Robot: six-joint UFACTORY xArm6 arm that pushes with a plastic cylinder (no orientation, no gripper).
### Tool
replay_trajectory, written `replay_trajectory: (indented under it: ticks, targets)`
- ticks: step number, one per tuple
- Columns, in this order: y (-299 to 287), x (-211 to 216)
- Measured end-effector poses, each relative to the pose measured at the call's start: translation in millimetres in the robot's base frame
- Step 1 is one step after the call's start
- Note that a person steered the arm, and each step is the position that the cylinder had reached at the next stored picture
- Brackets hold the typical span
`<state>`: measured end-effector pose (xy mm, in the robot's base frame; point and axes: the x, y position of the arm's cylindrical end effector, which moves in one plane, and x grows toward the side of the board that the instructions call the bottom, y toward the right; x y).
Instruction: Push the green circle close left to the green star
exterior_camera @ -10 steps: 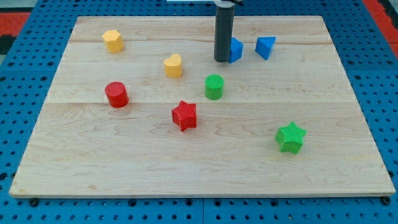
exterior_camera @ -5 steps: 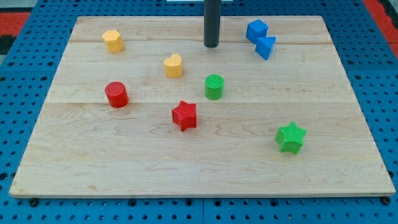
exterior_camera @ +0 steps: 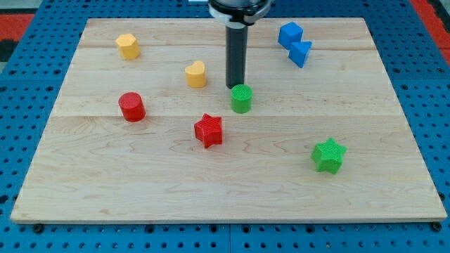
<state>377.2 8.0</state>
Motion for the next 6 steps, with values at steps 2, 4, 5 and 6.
replay_trajectory:
  ticks: [2, 4, 5, 6]
  targets:
    - [44, 46]
    - [90, 55]
    - [48, 45]
    - [28, 59]
